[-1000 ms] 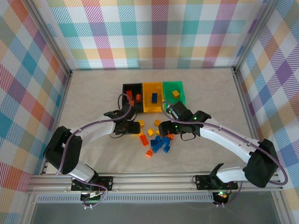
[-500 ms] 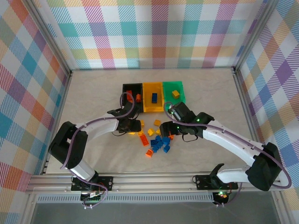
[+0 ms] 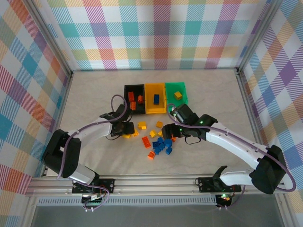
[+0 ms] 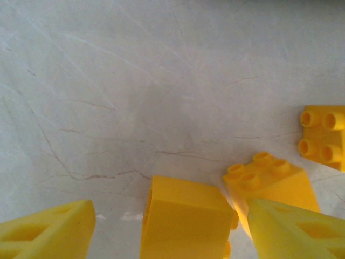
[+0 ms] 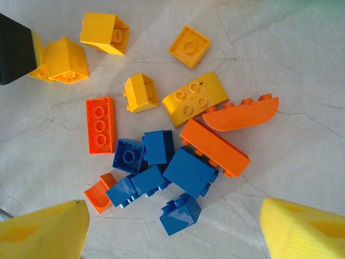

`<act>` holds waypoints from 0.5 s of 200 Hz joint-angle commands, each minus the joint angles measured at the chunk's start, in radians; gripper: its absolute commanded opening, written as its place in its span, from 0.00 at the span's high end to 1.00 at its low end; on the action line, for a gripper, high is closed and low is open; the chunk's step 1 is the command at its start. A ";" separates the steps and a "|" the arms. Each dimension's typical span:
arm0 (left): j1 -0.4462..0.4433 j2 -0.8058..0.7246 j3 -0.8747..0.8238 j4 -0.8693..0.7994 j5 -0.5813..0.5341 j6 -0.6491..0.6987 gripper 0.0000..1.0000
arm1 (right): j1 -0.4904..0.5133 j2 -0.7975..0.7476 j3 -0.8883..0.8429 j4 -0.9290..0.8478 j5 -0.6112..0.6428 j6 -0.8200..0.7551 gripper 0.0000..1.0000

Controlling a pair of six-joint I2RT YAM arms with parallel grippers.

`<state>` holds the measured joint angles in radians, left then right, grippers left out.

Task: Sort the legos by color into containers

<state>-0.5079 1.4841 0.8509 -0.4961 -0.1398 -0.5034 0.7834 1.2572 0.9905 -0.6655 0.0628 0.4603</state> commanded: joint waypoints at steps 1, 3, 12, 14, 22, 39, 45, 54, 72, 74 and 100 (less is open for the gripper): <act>-0.021 -0.070 -0.008 -0.001 0.044 -0.012 0.22 | -0.007 -0.016 -0.008 0.020 -0.014 0.006 0.17; -0.026 -0.071 -0.005 0.000 0.046 -0.012 0.21 | -0.008 -0.017 -0.008 0.020 -0.013 0.006 0.17; -0.046 -0.073 0.009 -0.003 0.052 -0.015 0.21 | -0.006 -0.017 -0.007 0.019 -0.011 0.006 0.17; -0.048 -0.072 0.012 -0.006 0.052 -0.015 0.22 | -0.008 -0.017 -0.007 0.019 -0.013 0.006 0.17; -0.056 -0.063 0.022 -0.019 0.047 -0.019 0.25 | -0.007 -0.017 -0.007 0.019 -0.012 0.006 0.17; -0.058 -0.049 0.022 -0.046 0.021 -0.026 0.33 | -0.009 -0.017 -0.007 0.019 -0.011 0.008 0.17; -0.058 -0.050 0.017 -0.051 0.012 -0.028 0.34 | -0.009 -0.019 -0.007 0.018 -0.012 0.007 0.17; -0.058 -0.056 0.002 -0.057 0.009 -0.033 0.35 | -0.009 -0.019 -0.007 0.017 -0.012 0.008 0.17; -0.058 -0.074 -0.030 -0.060 0.008 -0.042 0.35 | -0.009 -0.021 -0.009 0.017 -0.010 0.006 0.17; -0.058 -0.077 -0.034 -0.059 0.006 -0.043 0.35 | -0.009 -0.021 -0.009 0.017 -0.010 0.006 0.17; -0.051 -0.069 -0.062 -0.043 -0.004 -0.047 0.35 | -0.009 -0.017 -0.004 0.021 -0.012 0.006 0.17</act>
<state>-0.5632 1.4242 0.8192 -0.5201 -0.1230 -0.5343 0.7834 1.2572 0.9905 -0.6655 0.0628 0.4603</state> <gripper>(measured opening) 0.658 0.830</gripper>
